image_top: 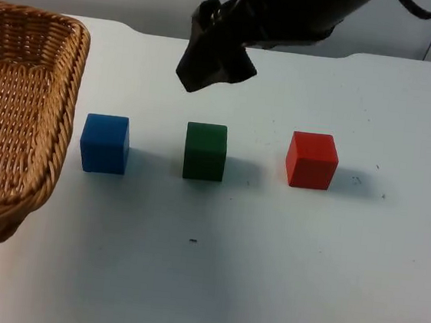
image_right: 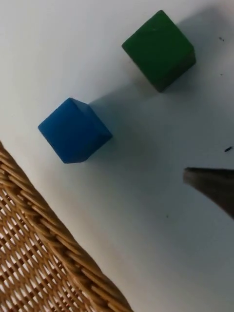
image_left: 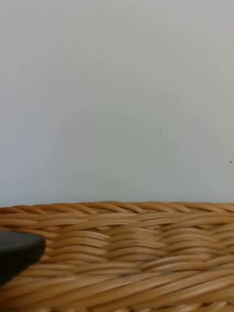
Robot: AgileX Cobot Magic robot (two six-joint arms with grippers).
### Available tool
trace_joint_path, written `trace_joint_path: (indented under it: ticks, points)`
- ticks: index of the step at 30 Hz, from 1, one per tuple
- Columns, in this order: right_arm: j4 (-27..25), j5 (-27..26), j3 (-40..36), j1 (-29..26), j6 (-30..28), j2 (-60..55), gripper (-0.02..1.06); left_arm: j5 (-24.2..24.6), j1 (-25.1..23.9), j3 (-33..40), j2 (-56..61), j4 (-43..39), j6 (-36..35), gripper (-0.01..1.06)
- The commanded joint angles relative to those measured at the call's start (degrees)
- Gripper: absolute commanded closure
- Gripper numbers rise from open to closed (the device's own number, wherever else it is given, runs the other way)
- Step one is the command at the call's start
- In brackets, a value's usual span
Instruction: Pick up the basket with the left hand and place the blue cube into the basket with the right hand.
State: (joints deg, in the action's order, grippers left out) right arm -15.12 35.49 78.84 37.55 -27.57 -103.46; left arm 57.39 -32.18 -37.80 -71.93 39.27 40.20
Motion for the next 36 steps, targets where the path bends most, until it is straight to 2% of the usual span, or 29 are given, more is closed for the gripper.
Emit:
trace_joint_path:
  ticks: [1,14,19,25,30,36]
  points:
    - [-0.1,-1.4,0.9,0.2,-1.5,-1.1,0.00,0.8,-0.3,-0.2,0.7,1.0,0.1,1.05]
    - [-3.2,-1.1,8.0,0.2,-6.0,-9.4,0.00,-2.5,-0.3,-0.3,-1.2,-2.0,-0.1,1.05]
    - [-10.3,-1.5,10.6,0.2,-13.6,-13.6,0.00,-3.6,-0.3,-0.3,-4.2,-1.8,1.6,1.05]
    - [-10.8,-1.9,12.9,0.5,-15.0,-17.2,0.00,-3.9,-0.3,-1.9,-4.7,-2.0,1.9,1.05]
    - [-10.7,-2.0,16.6,1.3,-16.7,-21.6,0.00,-2.2,-4.3,-3.7,-4.7,0.0,2.1,1.05]
    - [-11.7,-3.3,19.2,1.4,-18.2,-24.7,0.00,-1.6,-4.3,-3.7,-4.7,0.4,2.6,1.05]
